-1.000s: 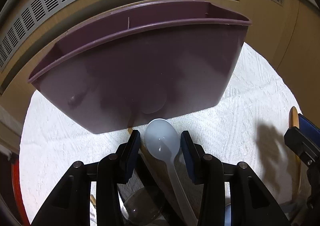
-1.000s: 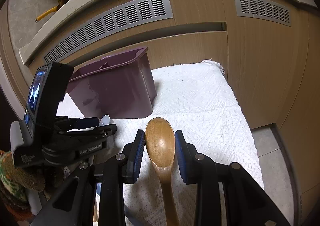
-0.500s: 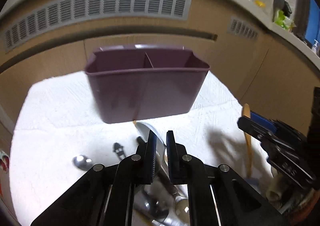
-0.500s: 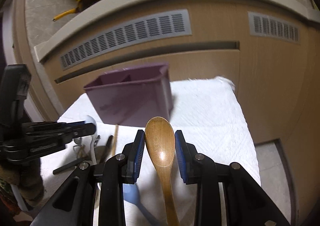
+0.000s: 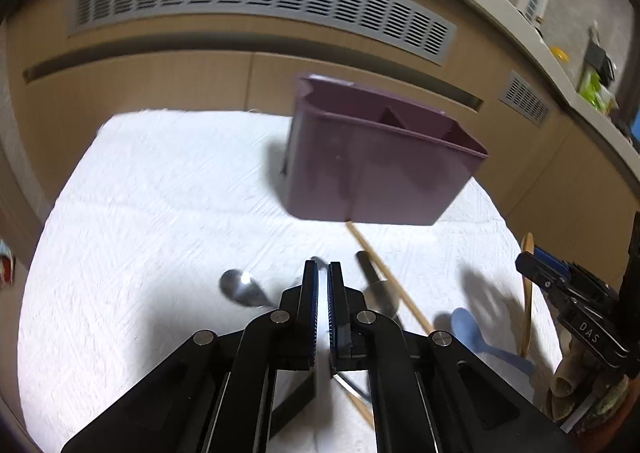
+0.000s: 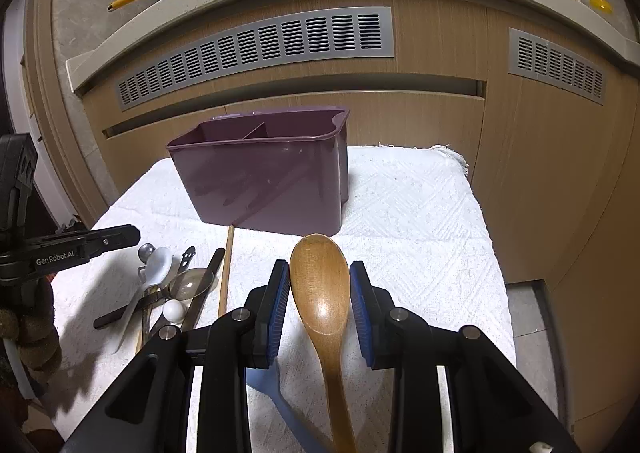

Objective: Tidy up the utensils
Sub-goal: 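Close the left tool on the white plastic spoon handle, then lift the white spoon with the left tool while the right lifts the wooden spoon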

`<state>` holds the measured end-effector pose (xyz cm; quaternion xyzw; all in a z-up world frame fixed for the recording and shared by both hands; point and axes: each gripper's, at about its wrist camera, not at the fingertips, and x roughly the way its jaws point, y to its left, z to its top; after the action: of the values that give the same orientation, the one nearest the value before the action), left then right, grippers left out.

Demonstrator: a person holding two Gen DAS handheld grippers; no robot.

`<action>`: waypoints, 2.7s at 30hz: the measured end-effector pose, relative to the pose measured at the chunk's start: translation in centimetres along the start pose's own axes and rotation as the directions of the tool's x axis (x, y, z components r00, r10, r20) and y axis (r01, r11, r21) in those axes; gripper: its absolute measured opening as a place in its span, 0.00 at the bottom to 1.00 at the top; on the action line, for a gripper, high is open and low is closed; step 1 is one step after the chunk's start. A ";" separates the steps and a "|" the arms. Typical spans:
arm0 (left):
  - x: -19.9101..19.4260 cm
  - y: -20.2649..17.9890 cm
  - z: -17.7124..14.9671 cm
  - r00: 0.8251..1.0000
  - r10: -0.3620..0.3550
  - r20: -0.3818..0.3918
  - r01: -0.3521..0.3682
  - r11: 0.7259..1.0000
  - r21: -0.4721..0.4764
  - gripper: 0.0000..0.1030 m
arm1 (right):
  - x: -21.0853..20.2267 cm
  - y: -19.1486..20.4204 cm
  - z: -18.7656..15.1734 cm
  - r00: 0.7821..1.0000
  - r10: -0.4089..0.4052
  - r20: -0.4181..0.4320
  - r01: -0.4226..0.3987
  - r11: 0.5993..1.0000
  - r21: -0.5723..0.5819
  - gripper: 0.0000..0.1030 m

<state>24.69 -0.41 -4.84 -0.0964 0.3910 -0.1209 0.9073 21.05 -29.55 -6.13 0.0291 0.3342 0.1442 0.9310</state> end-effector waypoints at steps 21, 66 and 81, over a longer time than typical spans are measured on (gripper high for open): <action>2.3 -2.0 -1.8 0.994 0.093 -0.058 -0.080 0.977 0.196 0.35 | 2.4 1.1 -1.8 0.996 0.025 -0.088 -0.028 0.999 -0.031 0.27; -6.3 -4.2 13.8 0.841 -0.185 0.508 0.157 0.983 0.099 0.33 | -3.5 2.7 14.7 0.925 0.083 0.372 -0.046 0.993 -0.108 0.09; 0.3 -1.5 14.3 0.891 -0.166 0.422 0.141 0.986 0.090 0.33 | 3.8 0.0 10.4 0.956 0.287 -0.062 -0.290 0.955 -0.057 0.23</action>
<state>35.20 -0.77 5.02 -0.1253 0.1697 -0.1789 0.9610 30.44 -28.00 -0.41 0.0432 0.3461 0.2900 0.8912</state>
